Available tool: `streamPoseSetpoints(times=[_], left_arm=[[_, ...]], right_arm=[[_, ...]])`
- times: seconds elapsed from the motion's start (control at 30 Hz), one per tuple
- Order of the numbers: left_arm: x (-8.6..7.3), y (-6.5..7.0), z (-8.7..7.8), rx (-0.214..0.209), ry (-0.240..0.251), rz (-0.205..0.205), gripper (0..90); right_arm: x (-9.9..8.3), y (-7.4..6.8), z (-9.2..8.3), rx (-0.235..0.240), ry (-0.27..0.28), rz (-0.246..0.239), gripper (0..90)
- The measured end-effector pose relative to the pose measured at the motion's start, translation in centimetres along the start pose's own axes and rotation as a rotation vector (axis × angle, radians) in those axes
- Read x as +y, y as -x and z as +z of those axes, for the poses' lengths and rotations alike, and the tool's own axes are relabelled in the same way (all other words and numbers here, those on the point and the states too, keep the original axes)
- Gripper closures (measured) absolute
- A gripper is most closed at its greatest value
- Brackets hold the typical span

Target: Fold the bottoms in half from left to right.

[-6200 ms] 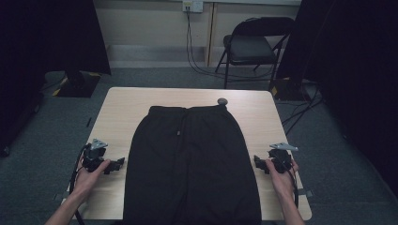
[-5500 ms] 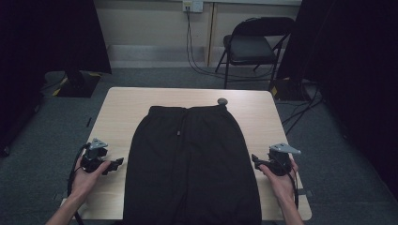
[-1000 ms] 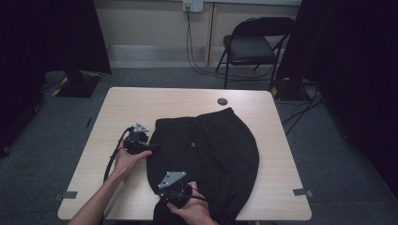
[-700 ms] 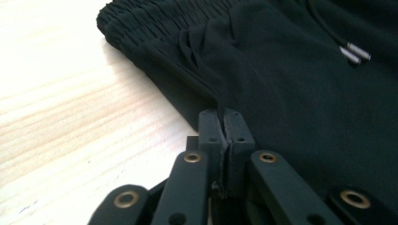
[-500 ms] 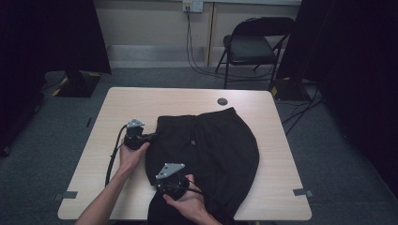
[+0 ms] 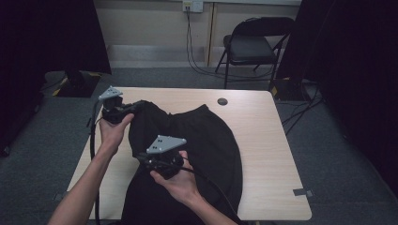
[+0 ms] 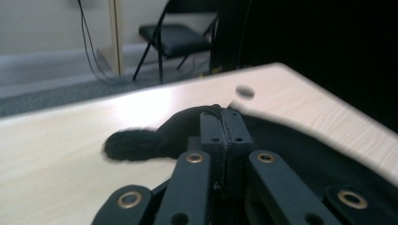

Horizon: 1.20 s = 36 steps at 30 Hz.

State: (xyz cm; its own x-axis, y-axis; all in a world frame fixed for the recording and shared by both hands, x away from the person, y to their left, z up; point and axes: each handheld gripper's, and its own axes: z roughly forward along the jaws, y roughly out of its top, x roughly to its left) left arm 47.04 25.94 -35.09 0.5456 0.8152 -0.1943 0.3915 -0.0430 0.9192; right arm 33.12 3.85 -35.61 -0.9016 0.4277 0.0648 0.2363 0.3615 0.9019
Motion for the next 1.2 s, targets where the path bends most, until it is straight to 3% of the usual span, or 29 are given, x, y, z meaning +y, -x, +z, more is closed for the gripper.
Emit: streamPoseSetpoints(times=[0.1,0.2,0.27,0.3,0.5,0.67,0.83,0.97,1.03,1.13,1.2], left_arm=[[2.0,0.0,-1.3,0.014,0.021,0.019,89.5],[2.8,0.1,-2.2,0.008,0.070,0.005,89.5],[2.5,0.4,-1.9,0.038,0.039,0.050,89.4],[2.0,0.4,-1.4,0.031,0.019,0.042,89.4],[-1.5,1.7,2.7,-0.018,-0.056,0.017,89.3],[-1.3,3.2,5.6,-0.041,-0.091,0.032,89.3],[-0.8,4.7,8.9,-0.068,-0.110,0.036,89.3],[-2.5,5.9,12.0,-0.078,-0.190,0.077,89.2],[-3.3,6.3,13.1,-0.087,-0.211,0.075,89.1],[-4.1,6.8,14.5,-0.112,-0.213,0.059,87.5],[-4.0,7.1,14.8,-0.119,-0.208,0.067,79.8]], right_arm=[[2.1,-0.2,-0.7,0.017,0.053,-0.006,86.3],[4.0,-0.3,-1.6,0.032,0.109,-0.017,86.3],[4.0,-0.2,-2.1,0.031,0.124,-0.016,86.3],[3.7,-0.1,-2.2,0.025,0.123,-0.015,86.3],[-0.4,2.0,-3.8,-0.008,0.094,0.064,86.4],[-3.3,4.2,-6.3,-0.070,0.081,0.103,86.4],[-4.9,6.3,-8.8,-0.128,0.083,0.145,86.3],[-7.6,7.7,-9.7,-0.177,0.031,0.179,86.3],[-9.2,8.5,-9.9,-0.195,-0.002,0.203,86.4],[-11.7,9.7,-10.0,-0.227,-0.060,0.240,86.4],[-12.6,10.2,-10.1,-0.240,-0.083,0.252,86.4]])
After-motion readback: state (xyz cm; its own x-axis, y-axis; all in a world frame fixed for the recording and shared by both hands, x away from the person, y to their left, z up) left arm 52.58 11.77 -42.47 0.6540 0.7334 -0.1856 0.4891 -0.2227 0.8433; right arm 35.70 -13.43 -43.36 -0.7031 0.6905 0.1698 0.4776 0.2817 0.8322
